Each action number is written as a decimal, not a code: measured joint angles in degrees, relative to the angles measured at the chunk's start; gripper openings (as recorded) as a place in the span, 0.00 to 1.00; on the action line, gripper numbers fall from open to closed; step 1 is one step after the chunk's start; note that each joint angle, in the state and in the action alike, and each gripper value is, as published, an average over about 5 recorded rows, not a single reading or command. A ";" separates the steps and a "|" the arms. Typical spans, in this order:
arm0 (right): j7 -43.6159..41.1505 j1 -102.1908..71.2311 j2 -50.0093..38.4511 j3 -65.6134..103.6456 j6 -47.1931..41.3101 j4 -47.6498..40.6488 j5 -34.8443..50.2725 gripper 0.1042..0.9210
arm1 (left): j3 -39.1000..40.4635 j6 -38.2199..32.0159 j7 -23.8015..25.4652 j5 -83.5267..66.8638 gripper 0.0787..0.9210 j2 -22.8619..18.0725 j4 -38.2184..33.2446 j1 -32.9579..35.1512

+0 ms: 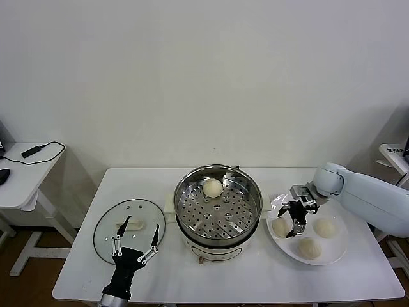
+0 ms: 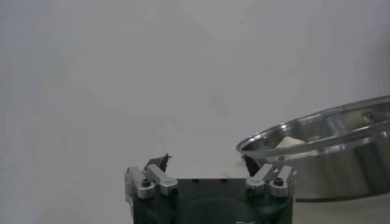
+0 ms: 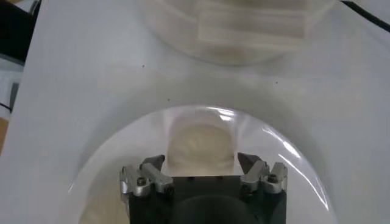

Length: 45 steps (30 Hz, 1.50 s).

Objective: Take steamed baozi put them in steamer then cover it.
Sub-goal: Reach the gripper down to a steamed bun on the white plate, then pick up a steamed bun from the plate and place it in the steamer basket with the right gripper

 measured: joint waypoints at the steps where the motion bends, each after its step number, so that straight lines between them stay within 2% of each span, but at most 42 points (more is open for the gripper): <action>1: 0.04 -0.01 -0.05 0.02 0.00 0.03 -0.05 0.79 | 0.01 0.00 -0.01 0.00 0.88 0.00 0.00 -0.01; 9: -0.37 1.88 -0.96 -0.32 0.04 1.06 -0.11 0.69 | 0.17 0.01 -0.13 -0.03 0.88 0.18 0.01 -0.21; 17: -4.55 10.10 -1.69 -3.57 -0.30 3.89 -0.06 0.67 | 0.87 0.36 -0.37 -0.03 0.88 0.76 -0.38 -0.65; 22: -7.67 19.94 0.06 -8.83 -1.58 6.73 2.97 0.67 | 1.37 0.46 -0.45 -0.05 0.88 0.98 -0.78 -0.93; 33: -9.63 37.91 11.23 -18.64 -6.16 13.15 14.19 0.67 | 2.54 0.38 -0.67 -0.12 0.88 1.67 -0.99 -1.21; 45: -2.85 38.82 26.53 -24.45 -11.38 12.15 24.05 0.67 | 2.92 0.09 -1.03 -0.42 0.88 1.94 -0.98 -1.77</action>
